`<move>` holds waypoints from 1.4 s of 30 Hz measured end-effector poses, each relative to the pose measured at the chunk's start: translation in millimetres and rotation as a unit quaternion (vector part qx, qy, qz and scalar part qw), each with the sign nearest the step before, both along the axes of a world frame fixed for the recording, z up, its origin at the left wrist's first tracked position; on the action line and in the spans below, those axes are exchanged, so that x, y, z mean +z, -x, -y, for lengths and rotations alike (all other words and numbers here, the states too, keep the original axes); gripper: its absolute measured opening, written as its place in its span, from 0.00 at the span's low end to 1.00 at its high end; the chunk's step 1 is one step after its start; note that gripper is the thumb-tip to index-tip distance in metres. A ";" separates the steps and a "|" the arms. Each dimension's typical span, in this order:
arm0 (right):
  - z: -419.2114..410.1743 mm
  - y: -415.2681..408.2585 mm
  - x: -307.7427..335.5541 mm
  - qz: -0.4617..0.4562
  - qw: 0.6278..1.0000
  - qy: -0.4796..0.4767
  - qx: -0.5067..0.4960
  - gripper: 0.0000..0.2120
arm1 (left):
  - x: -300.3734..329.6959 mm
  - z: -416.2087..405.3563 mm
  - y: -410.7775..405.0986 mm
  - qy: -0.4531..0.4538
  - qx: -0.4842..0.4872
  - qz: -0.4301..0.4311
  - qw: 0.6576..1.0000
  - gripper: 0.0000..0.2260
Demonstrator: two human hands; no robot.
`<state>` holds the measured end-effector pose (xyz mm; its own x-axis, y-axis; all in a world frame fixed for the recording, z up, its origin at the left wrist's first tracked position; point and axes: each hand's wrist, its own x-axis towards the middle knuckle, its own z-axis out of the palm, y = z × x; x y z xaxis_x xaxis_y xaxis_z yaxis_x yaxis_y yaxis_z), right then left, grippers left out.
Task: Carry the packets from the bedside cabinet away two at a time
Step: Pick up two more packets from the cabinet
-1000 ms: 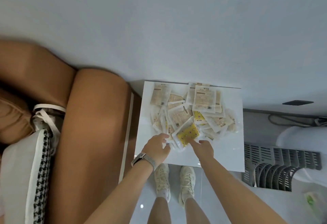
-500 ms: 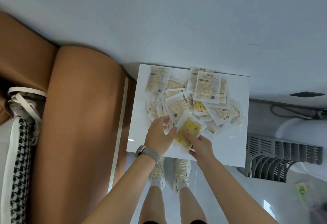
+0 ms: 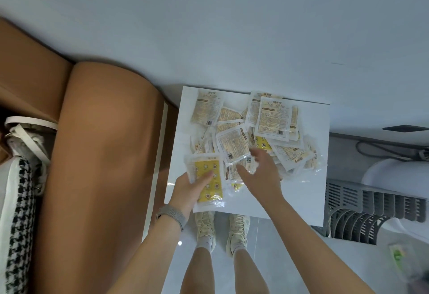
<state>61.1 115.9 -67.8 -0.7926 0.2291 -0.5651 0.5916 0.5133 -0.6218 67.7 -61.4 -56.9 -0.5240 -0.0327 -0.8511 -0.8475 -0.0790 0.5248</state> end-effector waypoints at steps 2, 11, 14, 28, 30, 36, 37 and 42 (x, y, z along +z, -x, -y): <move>12.6 15.5 -8.4 -0.020 0.994 -0.062 0.087 0.33 | -1.3 4.6 -0.7 0.019 0.017 -0.016 1.000 0.09; 46.1 19.7 -34.5 0.081 0.925 -0.264 0.260 0.44 | -0.4 14.2 -4.2 0.018 0.040 -0.088 0.995 0.16; 52.0 20.5 -33.6 0.082 0.935 -0.250 0.238 0.39 | -1.2 11.6 -6.5 0.011 0.037 -0.050 0.998 0.09; 16.6 5.8 40.0 -0.083 0.976 0.024 -0.202 0.19 | 5.0 -5.4 -0.3 -0.034 0.034 0.078 0.996 0.12; 23.8 -8.0 39.0 -0.071 0.920 0.209 -0.324 0.21 | 8.5 -14.0 1.5 -0.102 0.059 0.059 0.991 0.20; 27.7 -22.2 39.9 0.056 0.972 0.221 -0.054 0.07 | 20.3 -21.6 14.4 -0.076 0.142 -0.026 0.987 0.15; 20.5 -17.0 41.3 0.075 0.981 0.171 0.052 0.09 | 18.3 -16.0 17.4 -0.058 0.157 -0.026 0.986 0.12; -9.2 36.2 25.9 0.003 0.972 -0.044 0.230 0.18 | 13.3 26.6 26.0 -0.052 0.202 -0.049 0.977 0.21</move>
<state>24.9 125.1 -41.9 -0.8195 -0.1004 -0.5643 0.2906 0.7758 -0.5600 41.7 -87.9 -43.5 -0.5646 -0.1699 -0.8077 -0.6827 -0.4539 0.5727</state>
